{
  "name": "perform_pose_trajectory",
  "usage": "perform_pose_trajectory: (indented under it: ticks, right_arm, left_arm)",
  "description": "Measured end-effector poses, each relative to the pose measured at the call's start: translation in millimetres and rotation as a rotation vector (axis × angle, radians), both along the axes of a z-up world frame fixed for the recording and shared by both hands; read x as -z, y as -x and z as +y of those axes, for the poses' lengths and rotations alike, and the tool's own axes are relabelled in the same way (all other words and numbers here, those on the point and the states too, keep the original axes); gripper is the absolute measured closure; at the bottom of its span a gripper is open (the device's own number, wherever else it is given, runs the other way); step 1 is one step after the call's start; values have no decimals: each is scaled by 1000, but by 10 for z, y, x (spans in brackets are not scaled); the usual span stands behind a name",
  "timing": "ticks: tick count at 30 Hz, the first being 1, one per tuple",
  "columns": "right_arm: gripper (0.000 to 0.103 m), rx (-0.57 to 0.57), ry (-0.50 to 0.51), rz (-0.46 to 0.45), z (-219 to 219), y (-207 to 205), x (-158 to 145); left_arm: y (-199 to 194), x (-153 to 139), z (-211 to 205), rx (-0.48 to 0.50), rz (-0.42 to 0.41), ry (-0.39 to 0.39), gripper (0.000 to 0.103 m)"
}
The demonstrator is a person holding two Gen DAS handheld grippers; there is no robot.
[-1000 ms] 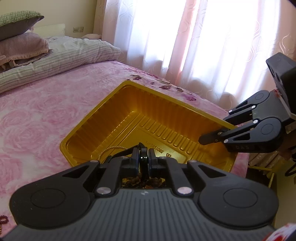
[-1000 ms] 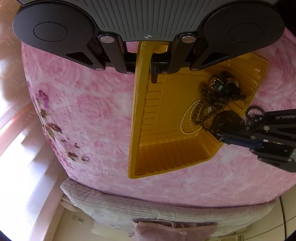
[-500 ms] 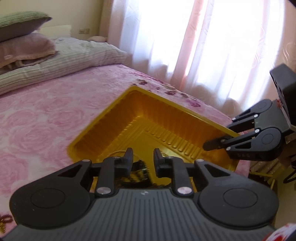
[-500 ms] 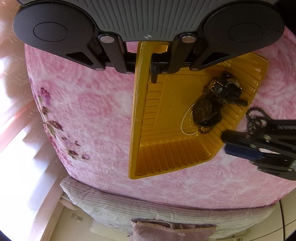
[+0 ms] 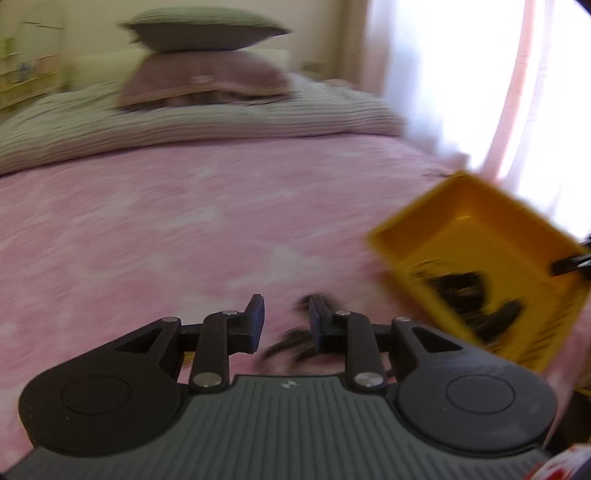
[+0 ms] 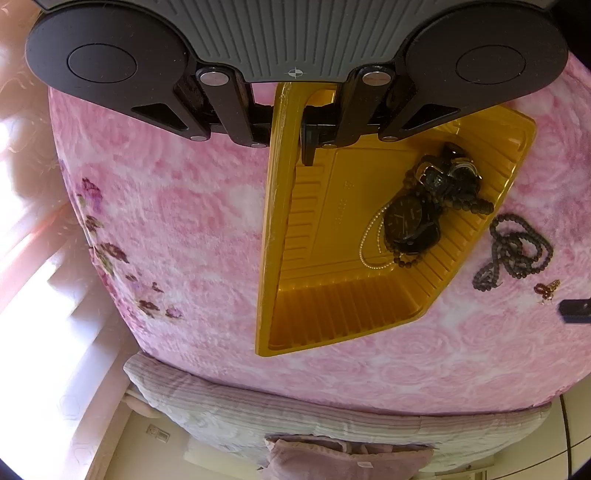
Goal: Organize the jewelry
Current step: 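Grasp the red bead bracelet with the left gripper and lift it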
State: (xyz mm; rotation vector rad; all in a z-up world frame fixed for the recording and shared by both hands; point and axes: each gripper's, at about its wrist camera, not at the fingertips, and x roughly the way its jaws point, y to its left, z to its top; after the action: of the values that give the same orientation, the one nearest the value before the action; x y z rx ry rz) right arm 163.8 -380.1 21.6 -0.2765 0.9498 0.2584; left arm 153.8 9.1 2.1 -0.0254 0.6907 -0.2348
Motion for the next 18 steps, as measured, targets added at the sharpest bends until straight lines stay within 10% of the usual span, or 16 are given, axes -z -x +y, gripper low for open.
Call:
perform_pose_trajectory:
  ticks: [18]
  right_arm:
    - [97,7,2,3,1,16,8]
  left_arm:
    - [-7,546,406,-122,31,-82,80]
